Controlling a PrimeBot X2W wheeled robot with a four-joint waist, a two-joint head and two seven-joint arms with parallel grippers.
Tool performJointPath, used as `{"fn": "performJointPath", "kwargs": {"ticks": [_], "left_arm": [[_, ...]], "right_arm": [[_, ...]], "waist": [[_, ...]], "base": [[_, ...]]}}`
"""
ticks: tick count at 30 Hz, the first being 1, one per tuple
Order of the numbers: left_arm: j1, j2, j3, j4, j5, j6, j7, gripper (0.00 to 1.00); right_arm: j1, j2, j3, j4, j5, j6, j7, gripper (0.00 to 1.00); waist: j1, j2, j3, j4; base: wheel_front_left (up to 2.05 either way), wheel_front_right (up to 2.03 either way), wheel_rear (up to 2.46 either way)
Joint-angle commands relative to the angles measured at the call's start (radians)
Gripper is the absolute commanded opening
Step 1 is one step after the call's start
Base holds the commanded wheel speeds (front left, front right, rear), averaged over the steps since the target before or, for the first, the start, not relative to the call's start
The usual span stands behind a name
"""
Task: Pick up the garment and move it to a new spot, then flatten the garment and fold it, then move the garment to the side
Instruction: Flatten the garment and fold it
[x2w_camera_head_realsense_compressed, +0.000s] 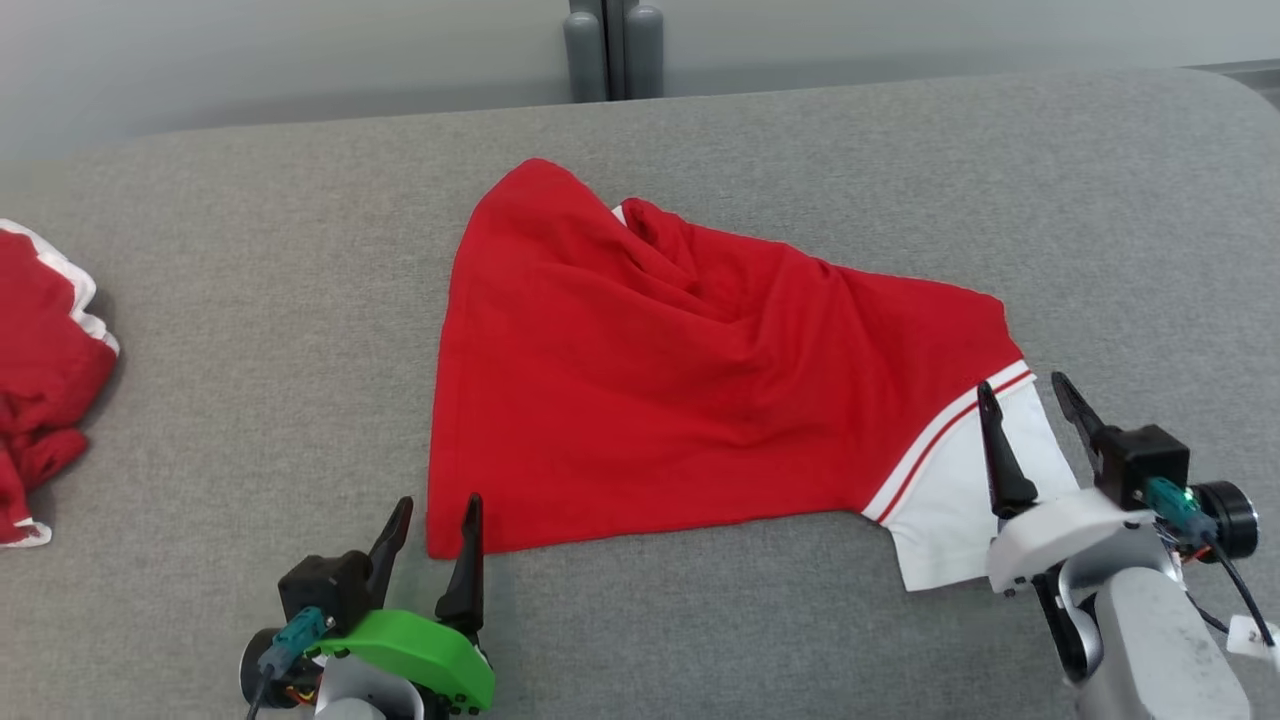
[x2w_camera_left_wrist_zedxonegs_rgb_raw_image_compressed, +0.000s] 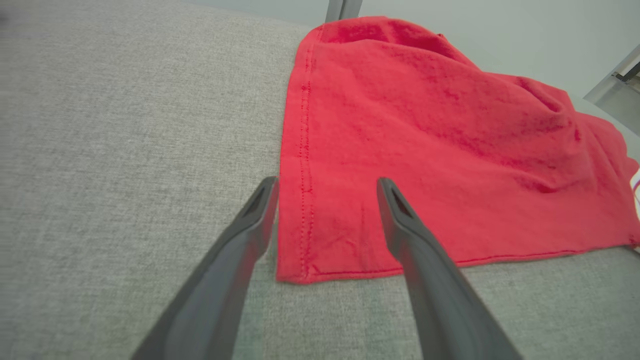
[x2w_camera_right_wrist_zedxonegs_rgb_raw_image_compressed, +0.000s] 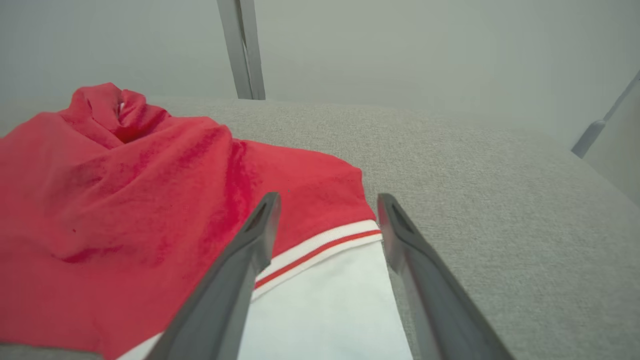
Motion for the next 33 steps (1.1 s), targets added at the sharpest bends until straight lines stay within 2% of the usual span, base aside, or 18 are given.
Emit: {"fn": "performJointPath", "kwargs": {"ticks": [1, 4, 10, 11, 12, 13, 18, 25, 26, 27, 28, 33], "left_arm": [[-0.015, 0.004, -0.003, 0.0, -0.002, -0.002, 0.0, 1.0], [-0.023, 0.005, -0.002, -0.001, -0.005, -0.002, 0.0, 1.0], [-0.032, 0.01, -0.008, -0.001, -0.016, -0.002, 0.0, 1.0], [-0.033, 0.011, -0.009, -0.001, -0.018, -0.002, 0.0, 1.0], [-0.034, 0.011, -0.008, -0.001, -0.019, -0.002, 0.0, 1.0], [-0.035, 0.011, -0.008, 0.0, -0.02, -0.002, 0.0, 1.0], [-0.047, 0.013, -0.01, -0.005, -0.023, -0.002, 0.0, 1.0], [-0.059, 0.014, -0.005, -0.009, -0.016, -0.002, 0.0, 1.0], [-0.061, 0.014, -0.003, -0.009, -0.014, -0.002, 0.0, 1.0], [-0.061, 0.015, -0.001, -0.009, -0.011, -0.002, 0.0, 1.0], [-0.06, 0.016, 0.003, -0.008, -0.007, -0.002, 0.0, 1.0], [-0.039, 0.021, 0.024, -0.018, 0.038, -0.002, 0.0, 1.0]], "right_arm": [[-0.041, -0.005, 0.0, 0.046, -0.014, -0.001, -0.002, 1.0], [-0.113, -0.004, -0.001, 0.158, -0.053, -0.001, -0.002, 1.0], [-0.23, -0.004, -0.069, 0.383, -0.134, -0.001, 0.004, 1.0], [-0.241, -0.005, -0.079, 0.413, -0.142, -0.001, 0.008, 0.87], [-0.25, -0.004, -0.087, 0.442, -0.159, -0.001, 0.013, 0.06], [-0.262, -0.004, -0.098, 0.474, -0.171, -0.001, 0.019, 0.0], [-0.327, -0.004, -0.184, 0.533, -0.245, -0.001, 0.01, 0.0], [-0.406, -0.005, -0.277, 0.456, -0.284, -0.001, -0.003, 0.0], [-0.408, -0.005, -0.278, 0.436, -0.266, -0.001, -0.003, 0.11], [-0.407, -0.004, -0.27, 0.424, -0.245, -0.001, -0.003, 0.69], [-0.4, -0.004, -0.254, 0.409, -0.227, -0.001, -0.003, 1.0], [-0.325, -0.005, -0.17, 0.314, -0.125, -0.001, -0.003, 1.0]], "waist": [[0.0, -0.0001, 0.016, 0.034], [0.0, -0.0001, 0.028, 0.063], [0.0, -0.0001, 0.05, 0.108], [0.0, -0.0001, 0.051, 0.112], [0.0, -0.0001, 0.052, 0.115], [0.0, -0.0001, 0.054, 0.119], [0.0, -0.0001, 0.058, 0.133], [0.0, -0.0001, 0.053, 0.138], [0.0, -0.0001, 0.049, 0.137], [0.0, -0.0001, 0.043, 0.135], [0.0, -0.0001, 0.036, 0.131], [0.0, -0.0001, -0.003, 0.107]], "base": [[0.0, 0.0, 0.0], [0.0, 0.0, 0.0], [0.0, 0.0, 0.0], [0.0, 0.0, 0.0], [0.0, 0.0, 0.0], [0.0, 0.0, 0.0], [0.0, 0.0, 0.0], [0.0, 0.0, 0.0], [0.0, 0.0, 0.0], [0.0, 0.0, 0.0], [0.0, 0.0, 0.0], [0.0, 0.0, 0.0]]}}
